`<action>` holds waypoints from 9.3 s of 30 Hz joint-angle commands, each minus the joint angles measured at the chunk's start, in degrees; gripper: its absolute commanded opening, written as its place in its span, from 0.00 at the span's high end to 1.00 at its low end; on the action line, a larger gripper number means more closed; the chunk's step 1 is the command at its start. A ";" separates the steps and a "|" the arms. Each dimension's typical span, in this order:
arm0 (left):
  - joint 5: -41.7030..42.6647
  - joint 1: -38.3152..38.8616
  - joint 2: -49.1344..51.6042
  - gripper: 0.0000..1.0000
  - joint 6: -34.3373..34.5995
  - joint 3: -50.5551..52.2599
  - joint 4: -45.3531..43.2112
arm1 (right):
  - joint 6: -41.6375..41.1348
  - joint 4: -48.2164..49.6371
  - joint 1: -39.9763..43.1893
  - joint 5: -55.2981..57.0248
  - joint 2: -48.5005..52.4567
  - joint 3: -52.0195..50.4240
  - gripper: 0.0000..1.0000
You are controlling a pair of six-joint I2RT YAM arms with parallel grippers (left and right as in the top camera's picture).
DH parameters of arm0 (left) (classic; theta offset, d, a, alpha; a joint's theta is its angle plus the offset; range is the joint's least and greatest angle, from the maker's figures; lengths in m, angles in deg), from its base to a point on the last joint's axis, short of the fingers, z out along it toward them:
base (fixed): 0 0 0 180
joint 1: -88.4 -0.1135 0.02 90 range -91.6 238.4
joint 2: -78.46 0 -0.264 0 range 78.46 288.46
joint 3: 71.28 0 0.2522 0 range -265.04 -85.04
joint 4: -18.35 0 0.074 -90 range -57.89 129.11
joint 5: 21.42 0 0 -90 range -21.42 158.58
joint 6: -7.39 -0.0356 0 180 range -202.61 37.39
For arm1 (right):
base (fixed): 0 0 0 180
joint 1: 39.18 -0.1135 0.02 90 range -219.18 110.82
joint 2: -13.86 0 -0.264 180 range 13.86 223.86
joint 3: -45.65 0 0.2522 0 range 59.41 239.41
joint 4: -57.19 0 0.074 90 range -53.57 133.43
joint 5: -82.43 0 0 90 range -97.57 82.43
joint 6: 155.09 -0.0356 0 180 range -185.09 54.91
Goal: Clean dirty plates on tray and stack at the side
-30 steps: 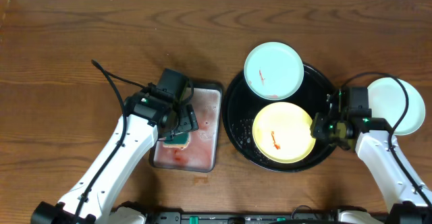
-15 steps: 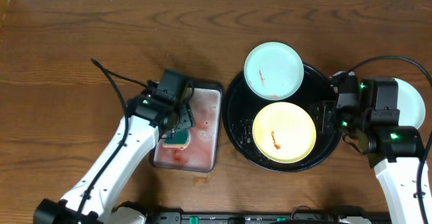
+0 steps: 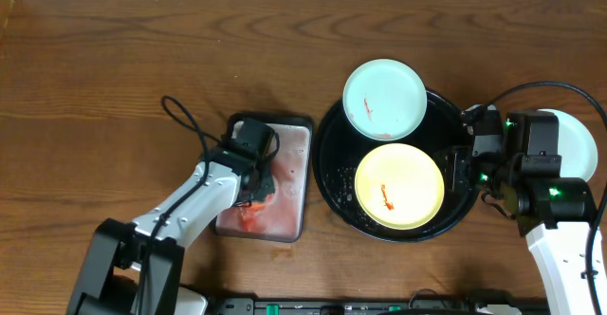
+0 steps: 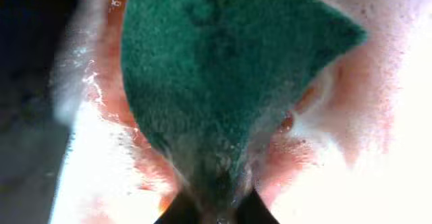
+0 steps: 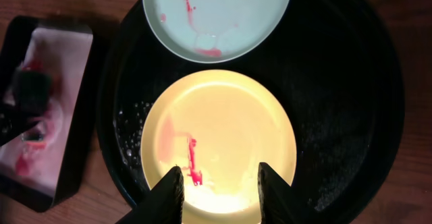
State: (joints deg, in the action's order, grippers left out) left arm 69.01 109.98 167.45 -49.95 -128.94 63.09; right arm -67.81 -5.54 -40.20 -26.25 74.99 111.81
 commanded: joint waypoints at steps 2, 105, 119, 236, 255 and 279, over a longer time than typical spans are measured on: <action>8.35 -0.26 1.16 0.93 -6.99 -0.50 1.75 | 0.42 -0.13 -0.59 -0.87 0.00 0.24 0.68; 20.22 25.90 11.06 0.93 8.33 -14.80 -20.22 | -4.59 6.27 -4.72 12.44 35.08 -1.53 0.99; 4.02 25.53 22.53 0.93 8.15 -16.37 -14.62 | -4.96 6.45 -4.79 12.24 35.08 -1.53 0.99; -16.46 23.45 18.43 0.92 1.16 -25.46 -1.62 | -4.96 7.96 -4.76 12.24 35.08 -1.53 0.99; -11.82 21.40 -2.08 0.92 -2.97 -25.44 12.26 | -3.41 8.04 -4.76 12.22 30.95 -0.52 0.99; 7.56 4.46 -10.80 0.34 -1.16 -8.61 13.38 | -5.66 -0.87 -21.42 42.80 4.50 -0.07 0.99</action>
State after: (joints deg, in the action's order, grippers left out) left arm 74.45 114.75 161.49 -50.19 -137.44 76.18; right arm -72.72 -6.11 -58.17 6.47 81.30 110.85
